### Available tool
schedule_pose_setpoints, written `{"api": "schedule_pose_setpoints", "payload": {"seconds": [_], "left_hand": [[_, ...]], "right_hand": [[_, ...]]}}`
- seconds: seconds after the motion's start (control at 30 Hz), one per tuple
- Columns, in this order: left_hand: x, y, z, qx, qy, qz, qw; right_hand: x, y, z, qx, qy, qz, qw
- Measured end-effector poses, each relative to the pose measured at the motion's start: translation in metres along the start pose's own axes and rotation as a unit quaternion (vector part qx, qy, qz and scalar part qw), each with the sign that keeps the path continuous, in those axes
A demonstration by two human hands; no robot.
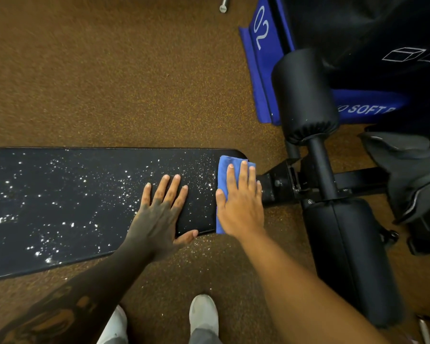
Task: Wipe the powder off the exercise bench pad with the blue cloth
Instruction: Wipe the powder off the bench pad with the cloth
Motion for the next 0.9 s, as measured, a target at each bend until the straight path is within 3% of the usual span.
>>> {"api": "schedule_pose_setpoints", "payload": {"seconds": [0.17, 0.3, 0.43, 0.63, 0.9], "left_hand": [[-0.001, -0.003, 0.000, 0.002, 0.008, -0.013, 1.000], [-0.001, -0.006, -0.001, -0.008, 0.007, -0.020, 1.000], [0.000, -0.006, 0.001, 0.005, 0.010, -0.017, 1.000], [0.000, -0.007, 0.001, 0.005, 0.008, -0.013, 1.000], [-0.001, -0.010, 0.003, 0.002, 0.007, -0.017, 1.000]], "right_hand": [[-0.047, 0.007, 0.007, -0.023, 0.007, -0.094, 0.995], [-0.016, -0.009, 0.004, 0.003, 0.025, -0.037, 0.999], [0.023, -0.012, -0.004, 0.010, -0.010, 0.030, 0.999], [-0.044, 0.005, 0.005, -0.029, 0.009, -0.107, 0.994], [0.024, -0.007, -0.006, -0.027, 0.017, -0.064, 0.997]]}}
Point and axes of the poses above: each hand's wrist, its own x-axis away from the middle knuckle, its own z-axis out of the back of the hand, y = z × x, the point moved 4 cm from there along -x, towards the middle knuckle, and after that the axes turned 11 degrees about z, right-handed, at the moved point
